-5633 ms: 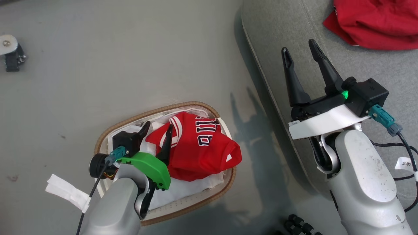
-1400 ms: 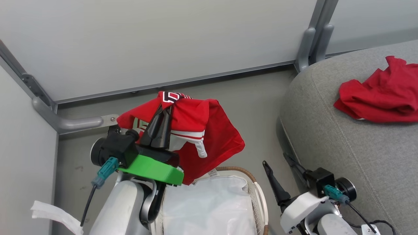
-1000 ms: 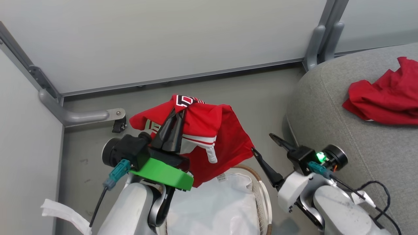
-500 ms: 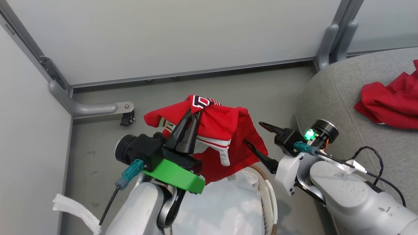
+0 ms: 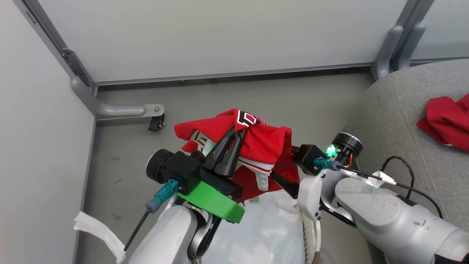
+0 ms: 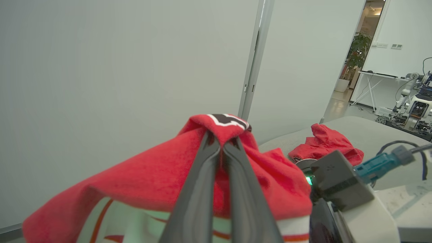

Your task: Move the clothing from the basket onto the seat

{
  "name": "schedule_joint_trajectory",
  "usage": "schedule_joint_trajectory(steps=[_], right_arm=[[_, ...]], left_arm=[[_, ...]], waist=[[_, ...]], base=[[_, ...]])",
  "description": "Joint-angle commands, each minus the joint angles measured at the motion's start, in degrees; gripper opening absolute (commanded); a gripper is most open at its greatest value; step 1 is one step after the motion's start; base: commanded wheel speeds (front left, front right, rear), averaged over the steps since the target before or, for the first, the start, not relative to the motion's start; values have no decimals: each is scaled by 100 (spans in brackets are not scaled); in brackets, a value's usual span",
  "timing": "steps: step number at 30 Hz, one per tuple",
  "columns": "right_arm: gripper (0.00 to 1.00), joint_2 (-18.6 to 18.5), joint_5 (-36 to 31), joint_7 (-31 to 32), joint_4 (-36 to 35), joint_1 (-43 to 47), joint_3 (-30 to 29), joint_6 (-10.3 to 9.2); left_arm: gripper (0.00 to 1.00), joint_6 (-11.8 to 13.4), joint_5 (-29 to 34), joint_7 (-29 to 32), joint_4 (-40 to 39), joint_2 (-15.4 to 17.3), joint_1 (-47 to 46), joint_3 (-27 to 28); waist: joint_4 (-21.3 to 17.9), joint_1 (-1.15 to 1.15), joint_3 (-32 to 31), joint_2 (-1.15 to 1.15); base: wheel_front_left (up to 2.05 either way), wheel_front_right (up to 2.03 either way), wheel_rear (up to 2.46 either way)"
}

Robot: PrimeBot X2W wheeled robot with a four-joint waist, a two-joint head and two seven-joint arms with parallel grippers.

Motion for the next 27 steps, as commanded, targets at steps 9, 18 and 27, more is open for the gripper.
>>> schedule_joint_trajectory(steps=[9,18,27], right_arm=[[0,427,7,-10,40,523,-432,-8],[0,524,-199,-9,-112,903,-902,-7],[0,543,-275,-9,-321,1182,-1370,-7]], left_arm=[[0,-17,-87,-18,12,5,-86,18],[0,-17,-64,-20,5,5,-6,119],[75,-17,3,-20,-24,4,68,237]], waist=[[91,0,37,0],[-79,0,35,0],[-291,0,21,0]], base=[[0,0,0],[0,0,0],[0,0,0]])
